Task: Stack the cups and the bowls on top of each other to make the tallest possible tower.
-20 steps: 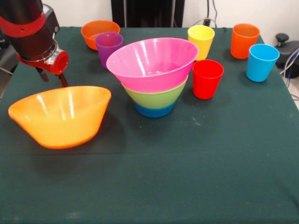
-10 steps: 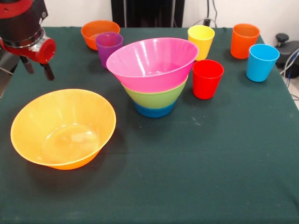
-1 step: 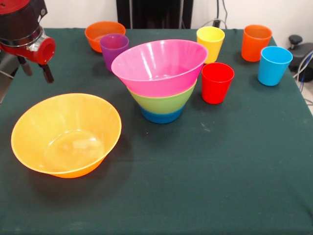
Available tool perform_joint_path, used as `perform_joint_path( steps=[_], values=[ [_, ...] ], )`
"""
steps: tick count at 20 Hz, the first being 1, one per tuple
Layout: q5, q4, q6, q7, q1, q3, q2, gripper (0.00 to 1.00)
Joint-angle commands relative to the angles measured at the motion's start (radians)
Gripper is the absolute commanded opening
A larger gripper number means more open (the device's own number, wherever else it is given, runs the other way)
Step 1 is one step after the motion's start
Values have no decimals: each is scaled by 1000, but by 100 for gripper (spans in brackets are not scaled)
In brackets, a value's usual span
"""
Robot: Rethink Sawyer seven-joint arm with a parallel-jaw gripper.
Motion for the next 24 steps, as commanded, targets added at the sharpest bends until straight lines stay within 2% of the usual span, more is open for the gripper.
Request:
perform_joint_path(
  steps=[1, 7, 24],
  values=[
    [-39, -3, 51, -177, 36, 94, 53, 100],
    [-34, -61, 93, -168, 64, 94, 79, 100],
    [-17, -87, 142, -170, 76, 96, 76, 100]
  ],
)
